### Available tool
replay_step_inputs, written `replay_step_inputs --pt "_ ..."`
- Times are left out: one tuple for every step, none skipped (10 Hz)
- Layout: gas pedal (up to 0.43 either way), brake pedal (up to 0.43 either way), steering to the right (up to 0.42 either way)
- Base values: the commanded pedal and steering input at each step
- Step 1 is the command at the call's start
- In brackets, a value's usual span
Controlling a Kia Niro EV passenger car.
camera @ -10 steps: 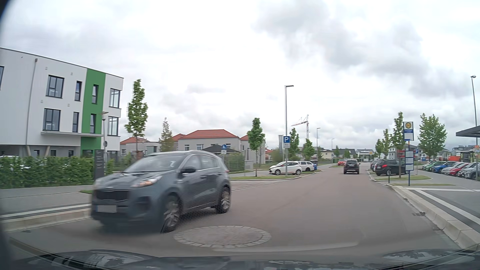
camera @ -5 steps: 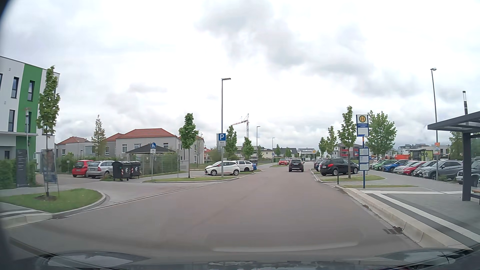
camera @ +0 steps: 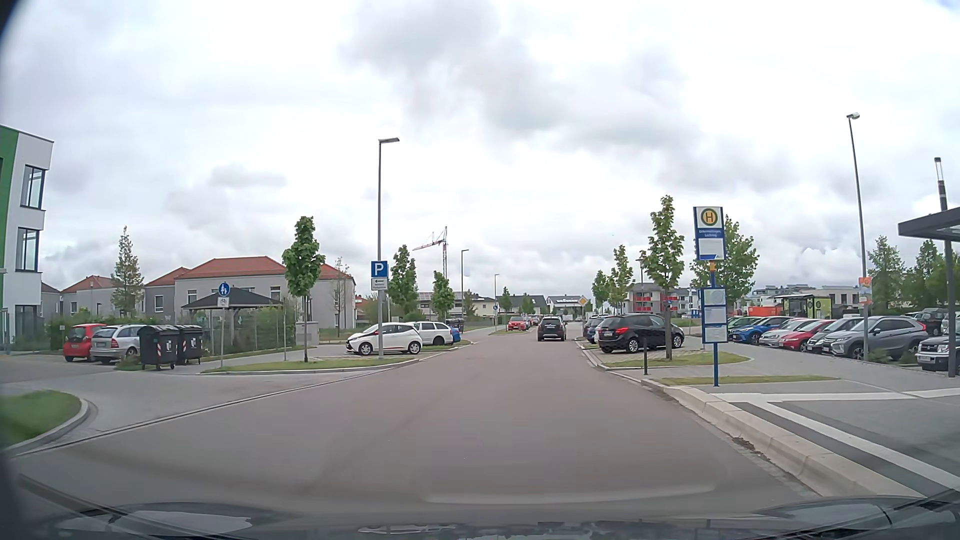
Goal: Follow the waypoints while adhering to traffic rules and regulations
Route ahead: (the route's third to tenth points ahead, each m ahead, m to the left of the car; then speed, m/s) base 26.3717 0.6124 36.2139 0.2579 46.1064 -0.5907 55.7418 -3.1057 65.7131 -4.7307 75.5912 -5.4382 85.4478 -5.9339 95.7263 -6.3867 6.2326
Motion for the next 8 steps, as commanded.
replay_step_inputs --pt "0.378 0.012 0.025" --pt "0.390 0.012 0.019" --pt "0.390 0.012 0.014" --pt "0.421 0.012 0.011" --pt "0.429 0.012 0.005" --pt "0.429 0.012 0.003" --pt "0.441 0.012 0.003" --pt "0.449 0.012 0.004"
